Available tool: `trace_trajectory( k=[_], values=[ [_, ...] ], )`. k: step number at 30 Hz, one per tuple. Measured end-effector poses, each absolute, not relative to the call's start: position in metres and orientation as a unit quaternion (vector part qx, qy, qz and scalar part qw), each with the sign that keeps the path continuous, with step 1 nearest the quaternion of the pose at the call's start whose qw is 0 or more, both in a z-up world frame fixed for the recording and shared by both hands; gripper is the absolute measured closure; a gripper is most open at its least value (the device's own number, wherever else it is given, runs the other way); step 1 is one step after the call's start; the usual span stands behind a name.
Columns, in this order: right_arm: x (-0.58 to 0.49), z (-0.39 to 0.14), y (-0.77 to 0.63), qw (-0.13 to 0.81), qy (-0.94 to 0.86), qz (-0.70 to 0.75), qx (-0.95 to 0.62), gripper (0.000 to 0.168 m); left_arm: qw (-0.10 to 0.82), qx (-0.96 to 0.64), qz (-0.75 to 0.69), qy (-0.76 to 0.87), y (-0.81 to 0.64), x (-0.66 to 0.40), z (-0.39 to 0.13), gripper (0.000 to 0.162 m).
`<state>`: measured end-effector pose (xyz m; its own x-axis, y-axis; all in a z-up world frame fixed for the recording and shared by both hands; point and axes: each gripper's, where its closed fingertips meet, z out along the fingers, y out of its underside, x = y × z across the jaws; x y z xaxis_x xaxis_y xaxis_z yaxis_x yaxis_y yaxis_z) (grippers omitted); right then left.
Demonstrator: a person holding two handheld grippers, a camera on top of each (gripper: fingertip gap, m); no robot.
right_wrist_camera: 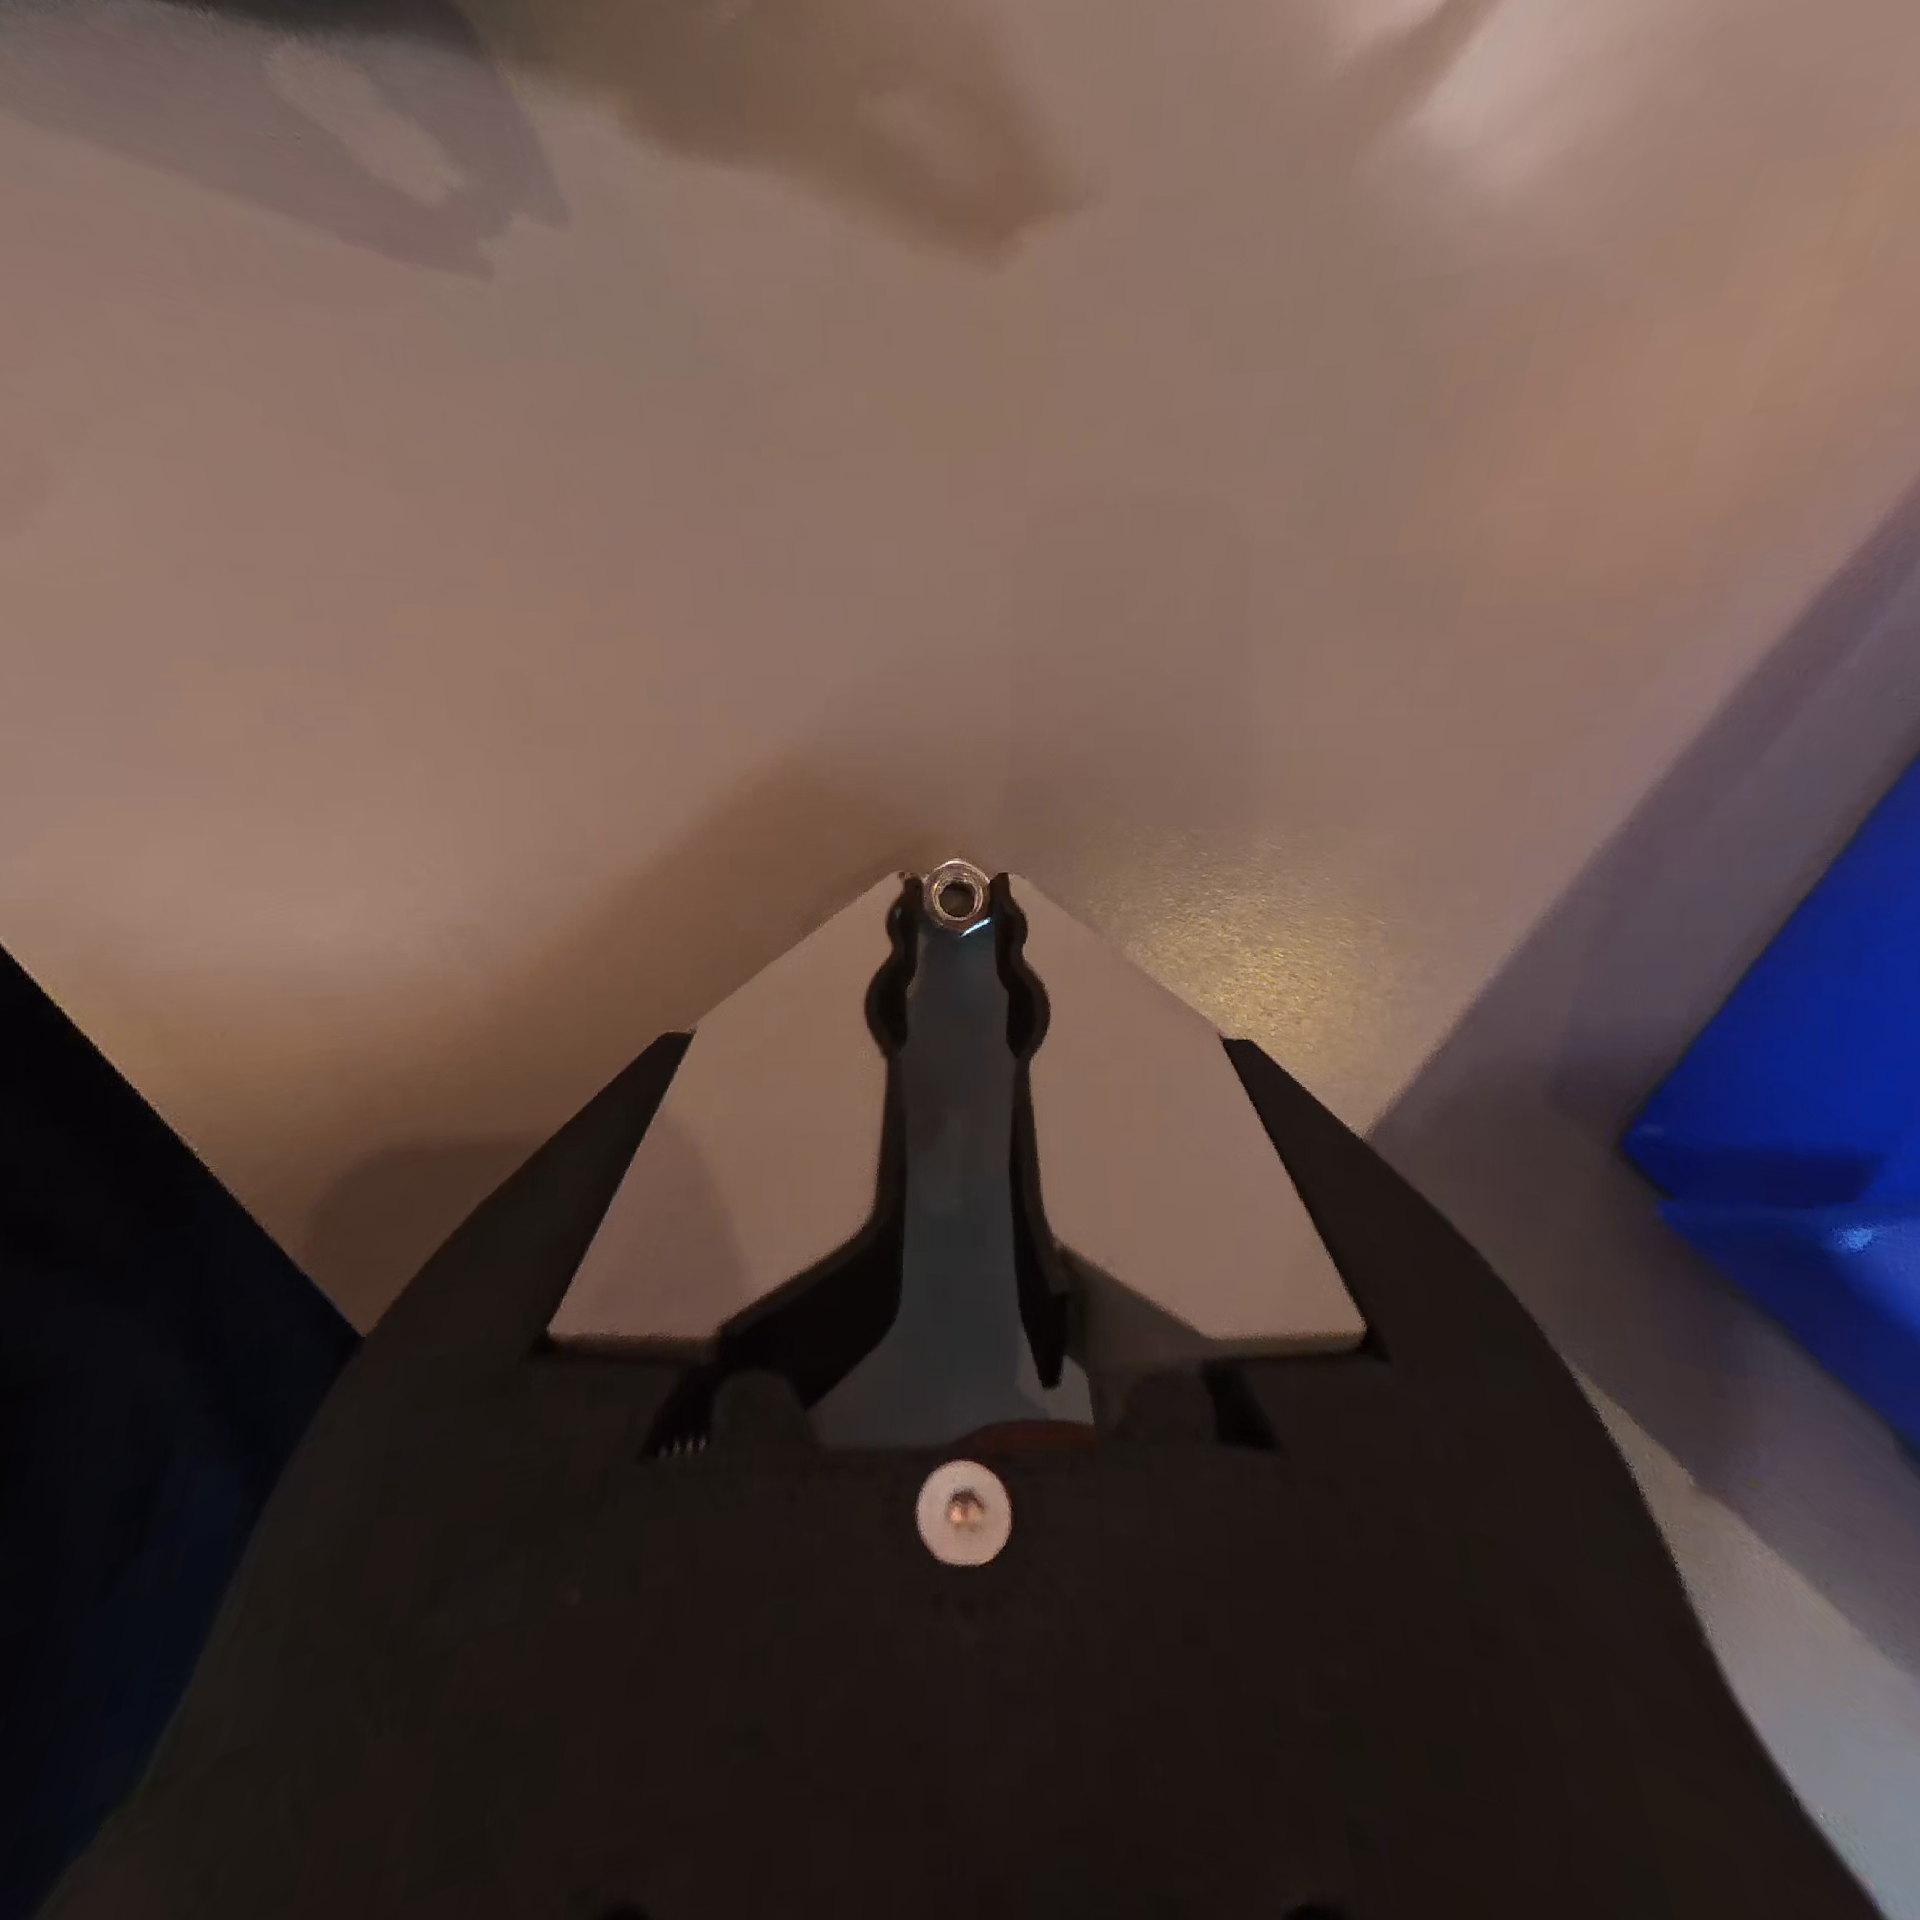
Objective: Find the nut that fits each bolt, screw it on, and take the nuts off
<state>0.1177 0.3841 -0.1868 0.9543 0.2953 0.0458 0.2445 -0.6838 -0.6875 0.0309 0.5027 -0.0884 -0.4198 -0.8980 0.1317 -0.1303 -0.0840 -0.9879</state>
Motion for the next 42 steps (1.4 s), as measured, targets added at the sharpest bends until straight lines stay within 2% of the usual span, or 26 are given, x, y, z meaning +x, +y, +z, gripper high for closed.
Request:
trace_trajectory(
  k=[8, 13, 17, 20, 27, 42],
  values=[
    [0.113, -0.178, 0.392, 0.383, -0.144, 0.075, -0.909, 0.157, 0.316, -0.408, -0.606, 0.605, 0.491, 0.028, -0.086, 0.15],
    [0.081, -0.107, 0.418, 0.426, -0.208, 0.16, -0.866, 0.157, 0.308, -0.376, -0.616, 0.62, 0.474, 0.026, -0.083, 0.15],
    [0.05, -0.055, 0.444, 0.427, -0.295, 0.174, -0.837, 0.157, 0.31, -0.362, -0.627, 0.617, 0.467, 0.025, -0.075, 0.15],
    [0.026, -0.038, 0.46, 0.406, -0.348, 0.179, -0.826, 0.157, 0.314, -0.369, -0.623, 0.614, 0.469, 0.025, -0.073, 0.15],
    [0.013, -0.045, 0.485, 0.356, -0.405, 0.126, -0.833, 0.157, 0.321, -0.393, -0.605, 0.613, 0.477, 0.026, -0.073, 0.15],
    [0.01, -0.058, 0.492, 0.337, -0.416, 0.119, -0.836, 0.157, 0.318, -0.396, -0.601, 0.617, 0.477, 0.028, -0.076, 0.15]
  ],
)
